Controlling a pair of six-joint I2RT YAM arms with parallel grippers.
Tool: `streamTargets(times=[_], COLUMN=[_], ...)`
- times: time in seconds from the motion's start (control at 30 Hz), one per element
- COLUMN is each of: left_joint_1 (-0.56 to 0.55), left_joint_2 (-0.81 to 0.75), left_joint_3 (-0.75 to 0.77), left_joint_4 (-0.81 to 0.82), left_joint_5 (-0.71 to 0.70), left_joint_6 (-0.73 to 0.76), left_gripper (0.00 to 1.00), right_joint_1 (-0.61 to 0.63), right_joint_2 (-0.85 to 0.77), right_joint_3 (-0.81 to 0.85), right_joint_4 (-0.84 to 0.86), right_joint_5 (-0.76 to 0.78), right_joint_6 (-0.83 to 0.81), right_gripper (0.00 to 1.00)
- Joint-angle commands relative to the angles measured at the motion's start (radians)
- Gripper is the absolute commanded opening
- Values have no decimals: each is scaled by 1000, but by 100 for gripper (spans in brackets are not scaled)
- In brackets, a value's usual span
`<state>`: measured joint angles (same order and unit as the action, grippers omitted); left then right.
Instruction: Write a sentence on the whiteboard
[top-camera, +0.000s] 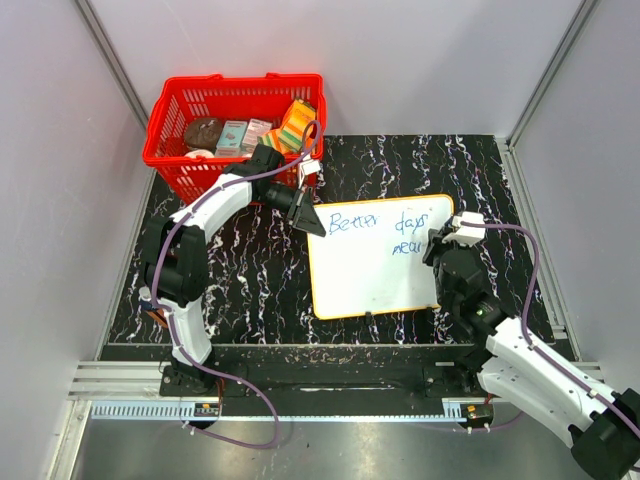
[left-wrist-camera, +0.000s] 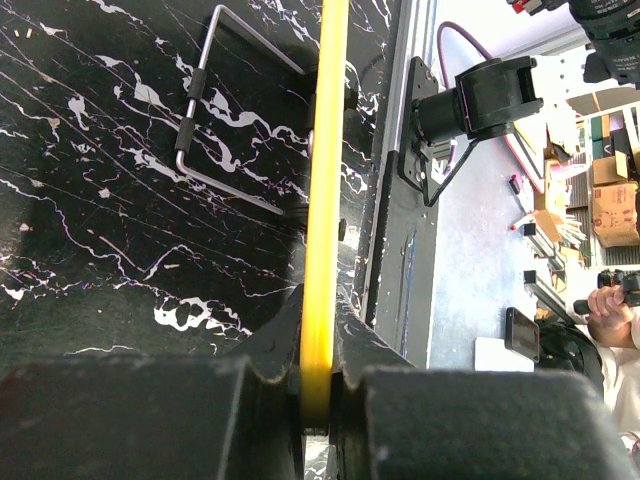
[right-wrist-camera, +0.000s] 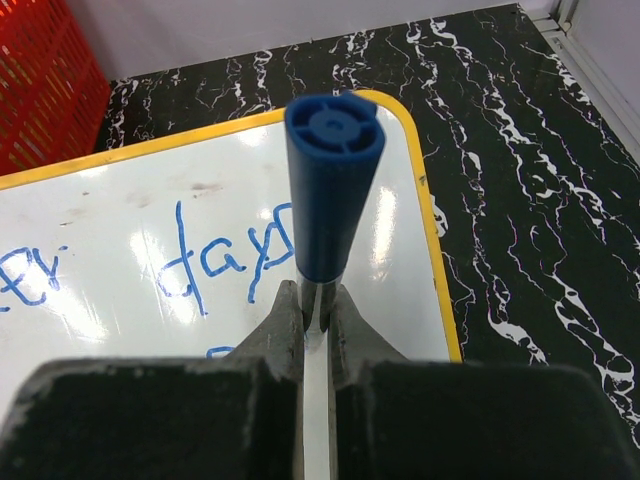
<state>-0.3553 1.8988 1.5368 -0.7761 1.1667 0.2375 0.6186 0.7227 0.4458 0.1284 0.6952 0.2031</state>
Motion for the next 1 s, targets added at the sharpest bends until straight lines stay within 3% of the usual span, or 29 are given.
streamTargets(times=[0.0,0.97], left_joint_1=[-7,-10], left_joint_2=[-38,-44], left_joint_3=[20,20], left_joint_4=[44,44], left_joint_5=[-202,-203], left_joint_6=[92,92], left_gripper=[0,0], right_joint_1=[-8,-11], right_joint_2=[-9,87], right_joint_3=[1,41], right_joint_4=[5,94], right_joint_5=[6,3], right_joint_6=[19,-14], right_gripper=[0,0])
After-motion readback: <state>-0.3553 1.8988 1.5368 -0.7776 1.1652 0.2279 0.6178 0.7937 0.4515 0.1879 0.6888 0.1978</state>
